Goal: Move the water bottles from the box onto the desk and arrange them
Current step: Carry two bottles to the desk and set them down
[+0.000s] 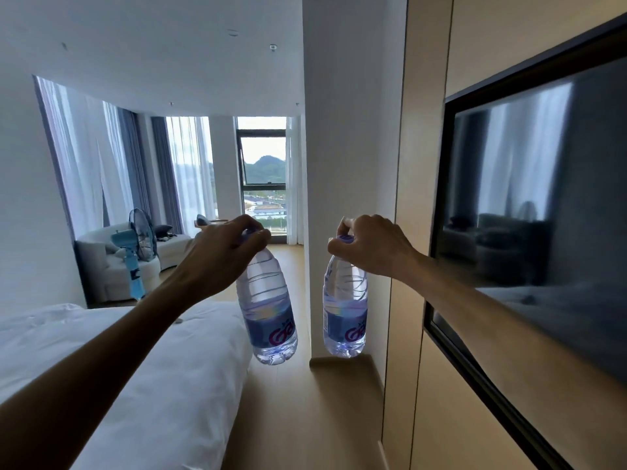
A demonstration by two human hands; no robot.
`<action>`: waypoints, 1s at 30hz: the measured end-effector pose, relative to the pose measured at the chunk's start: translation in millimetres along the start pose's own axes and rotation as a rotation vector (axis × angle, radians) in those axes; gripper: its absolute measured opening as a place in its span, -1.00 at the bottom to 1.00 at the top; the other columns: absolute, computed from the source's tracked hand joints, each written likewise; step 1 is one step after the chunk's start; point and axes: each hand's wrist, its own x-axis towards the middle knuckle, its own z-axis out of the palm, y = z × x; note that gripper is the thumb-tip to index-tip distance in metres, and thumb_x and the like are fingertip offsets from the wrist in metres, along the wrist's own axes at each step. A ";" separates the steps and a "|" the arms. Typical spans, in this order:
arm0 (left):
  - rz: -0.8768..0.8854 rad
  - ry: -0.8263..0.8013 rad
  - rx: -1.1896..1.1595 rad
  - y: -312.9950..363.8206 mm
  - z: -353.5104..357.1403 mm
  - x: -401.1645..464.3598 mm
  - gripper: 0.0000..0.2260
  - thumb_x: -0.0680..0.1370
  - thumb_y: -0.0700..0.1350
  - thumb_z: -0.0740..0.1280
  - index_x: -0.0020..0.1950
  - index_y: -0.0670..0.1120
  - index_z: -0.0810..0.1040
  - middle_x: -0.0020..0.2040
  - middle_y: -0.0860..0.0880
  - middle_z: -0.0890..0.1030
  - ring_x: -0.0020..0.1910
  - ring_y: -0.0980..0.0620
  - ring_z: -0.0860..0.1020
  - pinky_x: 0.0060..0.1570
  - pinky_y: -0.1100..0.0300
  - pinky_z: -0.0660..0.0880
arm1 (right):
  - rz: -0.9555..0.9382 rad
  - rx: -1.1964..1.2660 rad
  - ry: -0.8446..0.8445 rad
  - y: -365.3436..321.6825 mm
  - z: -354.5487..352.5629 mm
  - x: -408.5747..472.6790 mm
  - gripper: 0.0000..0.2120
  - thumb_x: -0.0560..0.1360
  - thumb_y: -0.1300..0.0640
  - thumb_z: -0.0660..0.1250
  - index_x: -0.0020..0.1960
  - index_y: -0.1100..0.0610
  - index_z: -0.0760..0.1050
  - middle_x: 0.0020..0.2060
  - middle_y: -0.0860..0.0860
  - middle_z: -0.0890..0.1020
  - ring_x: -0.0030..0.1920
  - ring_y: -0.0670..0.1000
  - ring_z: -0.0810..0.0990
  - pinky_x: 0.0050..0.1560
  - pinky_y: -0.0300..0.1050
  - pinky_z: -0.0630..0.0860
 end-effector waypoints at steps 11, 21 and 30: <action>-0.015 0.008 0.033 -118.7 87.4 124.6 -0.76 0.62 0.01 0.23 0.15 -0.11 0.56 -0.20 0.00 0.56 -0.23 0.00 0.55 -0.15 0.03 0.54 | -0.054 0.073 0.002 65.7 116.5 149.2 -0.76 0.51 -0.10 0.31 -0.08 0.08 0.50 -0.30 -0.05 0.58 -0.29 -0.07 0.54 -0.17 -0.18 0.49; -0.043 0.018 0.101 -241.2 173.4 250.4 -0.77 0.62 0.02 0.22 0.14 -0.09 0.53 -0.21 0.05 0.55 -0.26 0.15 0.55 -0.24 0.15 0.49 | -0.146 0.125 0.012 141.7 226.5 317.0 -0.74 0.49 -0.11 0.34 -0.12 0.10 0.50 -0.34 -0.06 0.53 -0.38 -0.14 0.45 -0.28 -0.26 0.34; -0.120 0.052 0.131 -350.1 229.3 354.6 -0.75 0.63 0.03 0.21 0.16 -0.11 0.52 -0.14 -0.04 0.60 -0.21 -0.01 0.58 -0.17 0.14 0.51 | -0.170 0.161 0.030 186.6 319.5 458.7 -0.71 0.49 -0.12 0.33 -0.09 0.12 0.53 -0.31 -0.03 0.57 -0.36 -0.12 0.48 -0.21 -0.21 0.41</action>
